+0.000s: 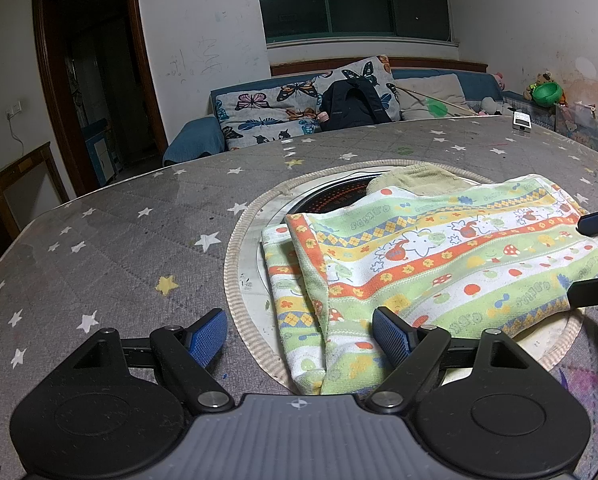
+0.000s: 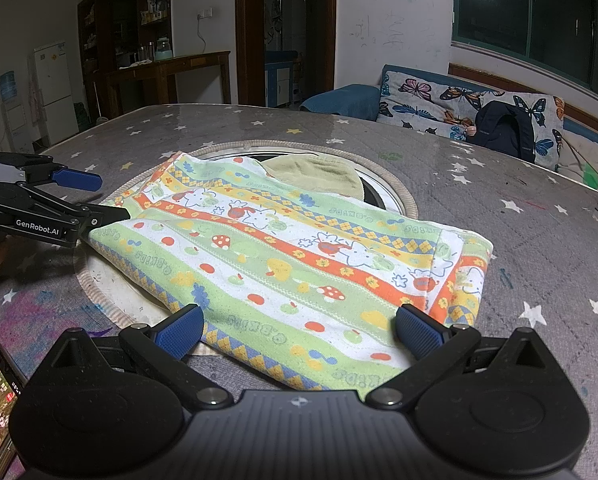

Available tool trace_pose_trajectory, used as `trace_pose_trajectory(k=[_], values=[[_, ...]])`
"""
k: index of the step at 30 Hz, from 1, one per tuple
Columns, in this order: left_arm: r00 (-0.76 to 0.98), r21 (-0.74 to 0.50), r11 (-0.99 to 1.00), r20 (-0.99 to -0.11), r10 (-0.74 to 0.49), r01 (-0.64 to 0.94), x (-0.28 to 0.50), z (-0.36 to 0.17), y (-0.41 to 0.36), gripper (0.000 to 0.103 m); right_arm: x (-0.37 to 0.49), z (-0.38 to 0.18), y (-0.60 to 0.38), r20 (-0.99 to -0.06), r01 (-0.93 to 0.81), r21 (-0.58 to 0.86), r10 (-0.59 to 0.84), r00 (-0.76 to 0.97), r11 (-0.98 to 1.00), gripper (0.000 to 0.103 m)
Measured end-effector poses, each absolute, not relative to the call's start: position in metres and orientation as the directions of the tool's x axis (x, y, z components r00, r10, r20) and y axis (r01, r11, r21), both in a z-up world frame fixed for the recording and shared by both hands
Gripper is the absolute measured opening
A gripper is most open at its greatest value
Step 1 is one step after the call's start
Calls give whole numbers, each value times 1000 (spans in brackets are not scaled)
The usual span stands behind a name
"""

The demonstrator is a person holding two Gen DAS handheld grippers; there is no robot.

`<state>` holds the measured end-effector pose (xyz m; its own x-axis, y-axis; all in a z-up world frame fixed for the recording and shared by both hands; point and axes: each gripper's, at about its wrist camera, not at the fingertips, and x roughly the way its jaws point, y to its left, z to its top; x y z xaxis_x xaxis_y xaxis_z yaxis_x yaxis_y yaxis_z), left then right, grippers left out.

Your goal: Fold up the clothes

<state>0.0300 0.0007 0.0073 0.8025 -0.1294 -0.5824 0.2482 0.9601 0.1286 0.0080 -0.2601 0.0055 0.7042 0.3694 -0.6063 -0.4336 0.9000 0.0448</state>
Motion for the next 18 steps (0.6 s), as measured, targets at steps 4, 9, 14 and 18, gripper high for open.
trace_pose_trajectory(k=[4,9,14,18], values=[[800,119,963,-587,-128,242,31,8,3,86,8,6,-260,-606,-434,45,369,704,900,103],[798,117,964,-589,-126,238,30,8,3,88,8,6,-260,-607,-434,44,369,704,900,103],[797,114,966,-591,-124,234,30,8,4,90,8,5,-260,-607,-434,43,368,704,900,103],[796,113,967,-593,-118,228,30,8,4,92,8,5,-260,-607,-434,43,368,704,900,103]])
